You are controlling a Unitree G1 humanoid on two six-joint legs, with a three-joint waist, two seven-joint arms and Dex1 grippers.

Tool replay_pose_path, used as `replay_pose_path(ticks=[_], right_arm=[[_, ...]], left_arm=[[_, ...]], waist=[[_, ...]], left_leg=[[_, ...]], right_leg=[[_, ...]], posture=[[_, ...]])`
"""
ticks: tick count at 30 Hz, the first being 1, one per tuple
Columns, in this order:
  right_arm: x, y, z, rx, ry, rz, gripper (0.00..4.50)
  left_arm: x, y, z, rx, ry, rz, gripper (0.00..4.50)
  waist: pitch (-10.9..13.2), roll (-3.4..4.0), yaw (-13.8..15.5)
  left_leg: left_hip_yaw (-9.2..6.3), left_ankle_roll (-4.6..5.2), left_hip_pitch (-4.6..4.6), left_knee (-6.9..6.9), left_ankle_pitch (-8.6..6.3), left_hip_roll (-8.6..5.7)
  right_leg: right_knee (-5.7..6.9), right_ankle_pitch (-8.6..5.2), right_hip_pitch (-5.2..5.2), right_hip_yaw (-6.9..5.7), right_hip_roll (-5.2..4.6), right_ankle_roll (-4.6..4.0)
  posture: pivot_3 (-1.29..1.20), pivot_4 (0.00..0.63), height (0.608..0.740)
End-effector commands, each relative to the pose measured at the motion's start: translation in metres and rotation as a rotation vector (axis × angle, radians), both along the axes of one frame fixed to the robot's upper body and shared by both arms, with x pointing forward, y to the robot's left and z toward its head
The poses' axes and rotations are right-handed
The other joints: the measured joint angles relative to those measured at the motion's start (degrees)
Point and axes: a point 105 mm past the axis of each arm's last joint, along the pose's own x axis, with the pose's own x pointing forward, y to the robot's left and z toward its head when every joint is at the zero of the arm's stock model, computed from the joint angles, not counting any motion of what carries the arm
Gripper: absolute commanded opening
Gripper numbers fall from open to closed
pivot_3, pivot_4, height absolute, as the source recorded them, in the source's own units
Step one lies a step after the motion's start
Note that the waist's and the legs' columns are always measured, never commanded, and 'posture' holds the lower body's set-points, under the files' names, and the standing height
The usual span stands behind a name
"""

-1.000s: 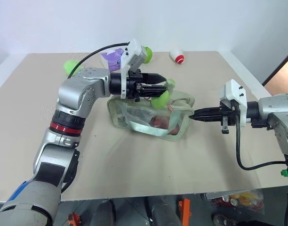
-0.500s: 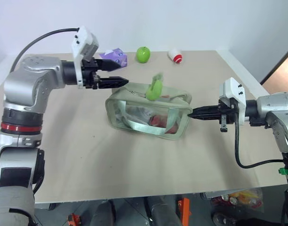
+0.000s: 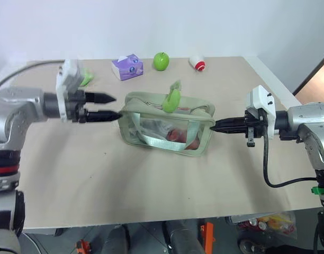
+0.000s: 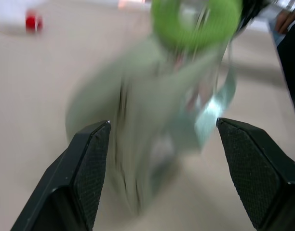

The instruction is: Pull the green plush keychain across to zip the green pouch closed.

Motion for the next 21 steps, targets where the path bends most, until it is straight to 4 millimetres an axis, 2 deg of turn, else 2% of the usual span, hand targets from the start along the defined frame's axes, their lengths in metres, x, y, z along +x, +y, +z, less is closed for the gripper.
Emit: replay_pose_path(ticks=[1,7,19,21], right_arm=[[-0.002,0.004,0.01,-0.001,-0.044,0.026,0.0],[-0.003,0.003,0.01,-0.003,-0.047,0.022,0.0],[-0.005,0.0,0.01,-0.006,-0.046,0.01,0.0],[-0.006,0.0,0.01,-0.006,-0.046,0.008,0.0]], left_arm=[[0.0,0.013,0.005,0.033,-0.052,0.023,3.63],[0.013,0.014,-0.002,0.001,-0.04,0.053,3.63],[0.028,-0.023,-0.014,-0.07,0.008,-0.022,3.63],[0.031,-0.025,-0.018,-0.073,0.015,-0.015,3.12]], waist=[[0.0,0.0,0.02],[0.0,0.0,0.01],[0.0,0.0,0.05],[0.0,0.0,0.04]], left_leg=[[0.01,0.0,-0.01,0.02,0.0,-0.01],[0.02,0.0,0.01,0.03,0.0,-0.01],[0.01,0.0,-0.02,0.03,0.0,-0.02],[0.02,0.0,-0.02,0.03,0.0,-0.02]], right_leg=[[-0.01,0.01,0.0,0.0,-0.02,0.02],[0.0,0.02,0.0,0.01,-0.02,0.03],[0.0,0.04,0.0,0.01,-0.01,0.06],[0.0,0.05,0.0,0.02,-0.01,0.08]], posture=[[0.0,0.15,0.74],[0.0,0.15,0.74],[0.0,0.15,0.74],[0.0,0.15,0.74]])
